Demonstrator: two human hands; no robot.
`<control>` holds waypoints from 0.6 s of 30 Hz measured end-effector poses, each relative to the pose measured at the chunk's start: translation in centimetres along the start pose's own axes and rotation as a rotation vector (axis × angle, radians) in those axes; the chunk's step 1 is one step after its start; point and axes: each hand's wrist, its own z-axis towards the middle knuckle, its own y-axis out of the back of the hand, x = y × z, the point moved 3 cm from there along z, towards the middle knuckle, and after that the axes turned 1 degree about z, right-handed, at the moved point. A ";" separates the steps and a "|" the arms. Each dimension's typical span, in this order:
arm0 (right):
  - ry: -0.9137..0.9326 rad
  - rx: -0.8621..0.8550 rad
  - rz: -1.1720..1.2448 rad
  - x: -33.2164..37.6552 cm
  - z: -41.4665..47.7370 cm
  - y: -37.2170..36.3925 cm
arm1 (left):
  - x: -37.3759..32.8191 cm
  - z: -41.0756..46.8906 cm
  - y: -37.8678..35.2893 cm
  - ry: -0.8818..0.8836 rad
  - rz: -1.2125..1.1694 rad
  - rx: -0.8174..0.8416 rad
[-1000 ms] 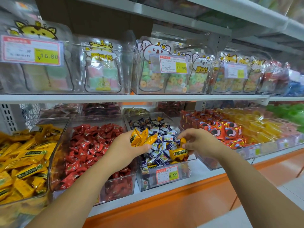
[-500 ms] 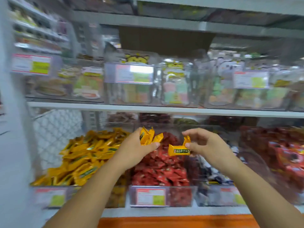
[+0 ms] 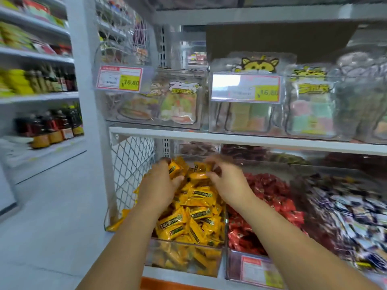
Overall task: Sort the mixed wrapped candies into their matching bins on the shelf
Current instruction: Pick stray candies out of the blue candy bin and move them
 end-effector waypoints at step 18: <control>-0.256 0.094 0.015 -7.4 -10.6 17.7 | -13.1 -6.1 -4.1 -0.475 -0.165 0.271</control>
